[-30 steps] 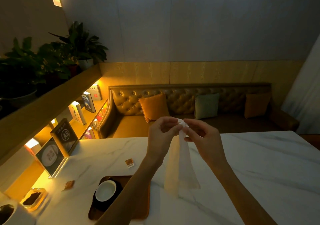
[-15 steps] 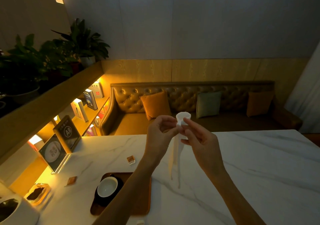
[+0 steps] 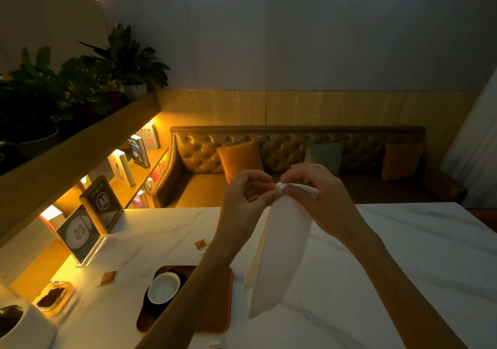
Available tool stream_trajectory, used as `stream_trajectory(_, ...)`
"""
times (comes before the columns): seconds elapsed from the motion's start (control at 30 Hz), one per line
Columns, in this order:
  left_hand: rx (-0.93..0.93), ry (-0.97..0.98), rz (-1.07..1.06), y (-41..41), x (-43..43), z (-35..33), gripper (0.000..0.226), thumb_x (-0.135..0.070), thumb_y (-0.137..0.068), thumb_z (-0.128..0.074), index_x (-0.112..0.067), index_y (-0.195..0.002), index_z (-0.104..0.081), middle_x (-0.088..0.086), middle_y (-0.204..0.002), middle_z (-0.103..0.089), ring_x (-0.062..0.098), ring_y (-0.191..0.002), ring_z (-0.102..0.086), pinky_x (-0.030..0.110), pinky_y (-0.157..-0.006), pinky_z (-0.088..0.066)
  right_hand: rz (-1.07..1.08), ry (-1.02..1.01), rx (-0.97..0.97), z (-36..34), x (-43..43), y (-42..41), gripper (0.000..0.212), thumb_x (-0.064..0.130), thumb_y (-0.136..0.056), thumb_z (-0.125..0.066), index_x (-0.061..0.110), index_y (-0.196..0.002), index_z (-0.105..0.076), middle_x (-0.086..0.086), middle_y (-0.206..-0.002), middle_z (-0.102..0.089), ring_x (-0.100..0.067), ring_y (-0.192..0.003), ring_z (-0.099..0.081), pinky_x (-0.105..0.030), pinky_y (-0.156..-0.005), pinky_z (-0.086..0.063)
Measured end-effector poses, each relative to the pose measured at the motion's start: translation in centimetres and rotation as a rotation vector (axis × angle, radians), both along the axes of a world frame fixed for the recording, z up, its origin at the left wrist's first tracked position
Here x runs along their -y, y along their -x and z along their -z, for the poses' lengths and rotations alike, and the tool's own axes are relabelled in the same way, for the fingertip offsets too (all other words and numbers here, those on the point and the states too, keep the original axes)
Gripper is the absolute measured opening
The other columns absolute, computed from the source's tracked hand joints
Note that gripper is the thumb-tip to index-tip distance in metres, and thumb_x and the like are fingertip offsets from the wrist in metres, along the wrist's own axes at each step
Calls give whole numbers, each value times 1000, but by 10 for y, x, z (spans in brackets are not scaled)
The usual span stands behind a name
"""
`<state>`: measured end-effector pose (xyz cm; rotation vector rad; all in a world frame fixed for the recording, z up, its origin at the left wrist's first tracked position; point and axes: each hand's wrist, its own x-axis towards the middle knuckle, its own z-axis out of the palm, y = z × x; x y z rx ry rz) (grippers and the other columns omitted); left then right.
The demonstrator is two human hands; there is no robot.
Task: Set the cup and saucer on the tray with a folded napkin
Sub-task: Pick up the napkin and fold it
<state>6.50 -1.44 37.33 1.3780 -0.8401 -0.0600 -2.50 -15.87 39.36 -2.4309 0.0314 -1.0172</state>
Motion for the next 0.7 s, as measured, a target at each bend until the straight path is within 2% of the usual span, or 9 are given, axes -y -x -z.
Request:
stream_trajectory(0.07, 22, -130, 65, 0, -1, 6, 27, -14, -81, -74, -27, -100, -61, -8, -96, -67, 2, -89, -67, 17, -75, -57, -34, -82, -69, -3, 7, 3, 15, 28, -88, -63, 29, -102, -61, 19, -106, -56, 3, -103, -52, -20, -84, -45)
stream_trajectory(0.13, 57, -282, 94, 1, -1, 17, 23, -18, -84, -72, -28, -102, -62, -11, -97, -67, 3, -89, -67, 18, -73, -56, -57, -134, -92, -7, 13, 6, 15, 29, -88, -60, 32, -102, -54, 24, -99, -55, 7, -97, -55, -15, -76, -47)
stream_trajectory(0.2, 49, -340, 85, 5, -1, 26, 20, -20, -86, -70, -28, -103, -63, -11, -97, -67, 6, -90, -66, 21, -76, -56, -46, -155, -78, -8, 17, 7, 14, 25, -88, -60, 30, -99, -53, 24, -94, -54, 11, -93, -54, -13, -72, -46)
stream_trajectory(0.3, 40, -364, 80, 11, 4, 33, 19, -20, -86, -69, -23, -104, -64, -3, -100, -68, 11, -92, -66, 28, -83, -58, -24, -140, -66, -8, 20, 7, 17, 21, -89, -61, 32, -97, -51, 24, -91, -54, 14, -91, -53, -7, -66, -46)
stream_trajectory(0.33, 37, -373, 75, 13, 6, 34, 18, -21, -86, -69, -23, -103, -64, -2, -100, -69, 12, -91, -66, 29, -84, -58, -38, -132, -75, -7, 21, 7, 18, 21, -90, -61, 34, -99, -52, 25, -91, -54, 15, -92, -53, -3, -69, -46)
stream_trajectory(0.4, 19, -369, 62, 16, 9, 34, 17, -21, -85, -70, -20, -101, -65, -1, -98, -69, 13, -89, -66, 26, -83, -57, -79, -113, -124, -5, 22, 8, 21, 23, -90, -59, 33, -108, -54, 28, -95, -53, 17, -93, -52, 3, -75, -41)
stream_trajectory(0.5, -3, -350, 57, 20, 13, 34, 16, -20, -85, -71, -17, -100, -65, 0, -96, -68, 14, -87, -67, 19, -78, -55, -96, -100, -211, 1, 23, 8, 30, 26, -91, -58, 33, -120, -56, 36, -101, -48, 24, -97, -47, 6, -76, -38)
stream_trajectory(0.6, -21, -353, 70, 20, 13, 32, 16, -18, -84, -71, -17, -99, -64, 3, -97, -68, 17, -88, -67, 25, -79, -57, -88, -116, -180, 5, 25, 8, 26, 22, -91, -59, 33, -115, -60, 37, -102, -48, 21, -97, -49, 5, -78, -38)
stream_trajectory(0.7, -37, -348, 79, 20, 13, 30, 20, -19, -82, -74, -26, -93, -59, 6, -96, -70, 21, -85, -70, 32, -79, -61, -104, -126, -136, 4, 25, 9, 26, 19, -90, -61, 34, -111, -61, 33, -101, -53, 16, -96, -52, 2, -79, -40)
